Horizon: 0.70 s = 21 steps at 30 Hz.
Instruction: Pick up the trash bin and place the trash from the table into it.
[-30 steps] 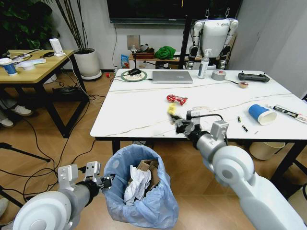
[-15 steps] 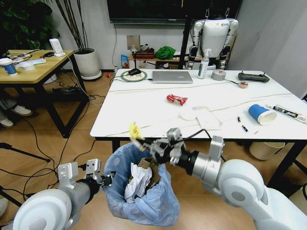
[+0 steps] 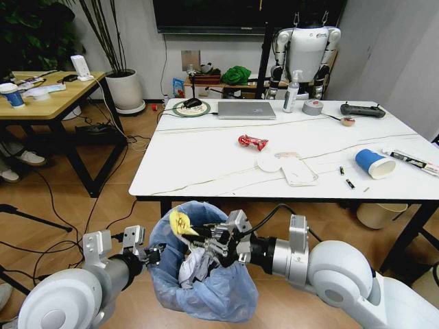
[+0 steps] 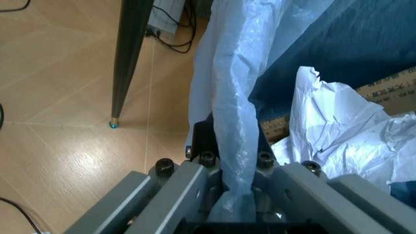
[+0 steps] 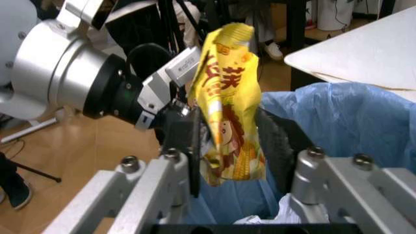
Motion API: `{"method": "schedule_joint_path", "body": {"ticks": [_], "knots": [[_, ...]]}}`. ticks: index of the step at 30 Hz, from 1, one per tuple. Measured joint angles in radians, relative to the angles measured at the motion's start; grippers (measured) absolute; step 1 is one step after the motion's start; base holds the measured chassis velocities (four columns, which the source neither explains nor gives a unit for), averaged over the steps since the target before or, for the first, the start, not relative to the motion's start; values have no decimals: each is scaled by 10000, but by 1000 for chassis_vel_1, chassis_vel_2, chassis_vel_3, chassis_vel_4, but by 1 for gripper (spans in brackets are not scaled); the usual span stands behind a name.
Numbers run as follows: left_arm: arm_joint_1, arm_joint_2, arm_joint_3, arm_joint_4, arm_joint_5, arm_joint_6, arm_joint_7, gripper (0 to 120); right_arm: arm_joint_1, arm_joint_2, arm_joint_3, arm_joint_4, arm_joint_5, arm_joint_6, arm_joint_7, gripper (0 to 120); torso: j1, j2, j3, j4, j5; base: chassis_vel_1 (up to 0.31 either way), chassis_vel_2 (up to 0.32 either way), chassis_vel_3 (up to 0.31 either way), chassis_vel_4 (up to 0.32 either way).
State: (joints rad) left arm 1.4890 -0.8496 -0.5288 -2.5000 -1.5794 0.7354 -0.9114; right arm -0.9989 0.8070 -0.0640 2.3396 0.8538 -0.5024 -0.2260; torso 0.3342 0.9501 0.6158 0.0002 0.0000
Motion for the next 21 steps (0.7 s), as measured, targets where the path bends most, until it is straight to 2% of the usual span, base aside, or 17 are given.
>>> {"method": "schedule_joint_path", "body": {"ticks": [6,7,11,12,15,18,20,21], "knots": [[-37,23,-11,0,-44,-1,0,0,35,6,0,-126,-171,76,-28,58,0,0,0,0,0,0,0,0,0],[-37,23,-11,0,-44,-1,0,0,35,6,0,-126,-171,76,-28,58,0,0,0,0,0,0,0,0,0],[-61,38,-12,0,-83,0,0,0,38,16,69,-152,-201,168,5,73,0,0,0,0,0,0,0,0,0],[-64,43,-15,0,-90,0,0,0,48,72,148,-151,-180,191,70,81,0,0,0,0,-1,0,0,0,0],[-66,43,-16,0,-96,0,0,0,99,214,362,-131,38,208,408,87,0,0,0,0,-1,0,0,0,0],[-51,10,-2,1,-96,0,0,0,323,497,875,-75,882,120,1823,98,0,0,0,0,-1,0,0,0,0],[-41,-5,35,0,-85,0,1,0,576,703,1288,-134,1408,-89,3117,100,0,0,0,0,0,0,0,0,0],[-41,-5,35,0,-85,0,1,0,576,703,1288,-134,1408,-89,3117,100,0,0,0,0,0,0,0,0,0]]}}
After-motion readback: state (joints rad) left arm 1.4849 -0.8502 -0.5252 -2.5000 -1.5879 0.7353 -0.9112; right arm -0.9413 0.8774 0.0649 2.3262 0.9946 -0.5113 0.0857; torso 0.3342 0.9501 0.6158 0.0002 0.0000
